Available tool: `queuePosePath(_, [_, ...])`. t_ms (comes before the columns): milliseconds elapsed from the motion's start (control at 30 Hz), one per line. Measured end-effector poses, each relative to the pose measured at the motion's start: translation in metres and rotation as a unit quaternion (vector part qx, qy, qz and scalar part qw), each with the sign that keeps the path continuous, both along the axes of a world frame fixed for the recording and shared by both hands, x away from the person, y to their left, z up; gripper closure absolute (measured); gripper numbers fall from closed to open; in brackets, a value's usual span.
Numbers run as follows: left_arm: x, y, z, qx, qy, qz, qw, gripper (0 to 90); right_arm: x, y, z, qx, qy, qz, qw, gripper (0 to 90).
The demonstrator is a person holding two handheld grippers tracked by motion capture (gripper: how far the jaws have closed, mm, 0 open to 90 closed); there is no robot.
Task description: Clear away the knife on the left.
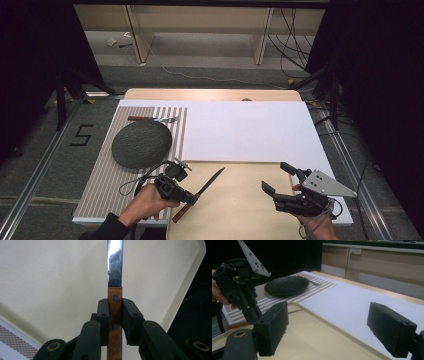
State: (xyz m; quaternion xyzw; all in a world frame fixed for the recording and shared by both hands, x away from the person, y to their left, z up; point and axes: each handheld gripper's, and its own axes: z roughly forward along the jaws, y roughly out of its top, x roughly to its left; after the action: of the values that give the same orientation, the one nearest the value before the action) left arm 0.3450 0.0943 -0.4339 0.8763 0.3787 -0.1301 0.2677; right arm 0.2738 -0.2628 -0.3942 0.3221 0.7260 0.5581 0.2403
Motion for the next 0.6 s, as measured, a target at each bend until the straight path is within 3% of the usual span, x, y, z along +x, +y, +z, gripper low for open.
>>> queuePosePath(333, [-0.009, -0.008, -0.018, 0.015, 0.025, 0.001, 0.9996, 76.8, -0.001, 0.000, 0.000, -0.001, 0.001, 0.000, 1.0000, 18.2])
queuePosePath(600, [-0.010, -0.007, -0.023, 0.020, 0.040, 0.013, 0.9989, 76.8, -0.001, 0.000, 0.000, -0.001, 0.000, 0.000, 1.0000, 18.3])
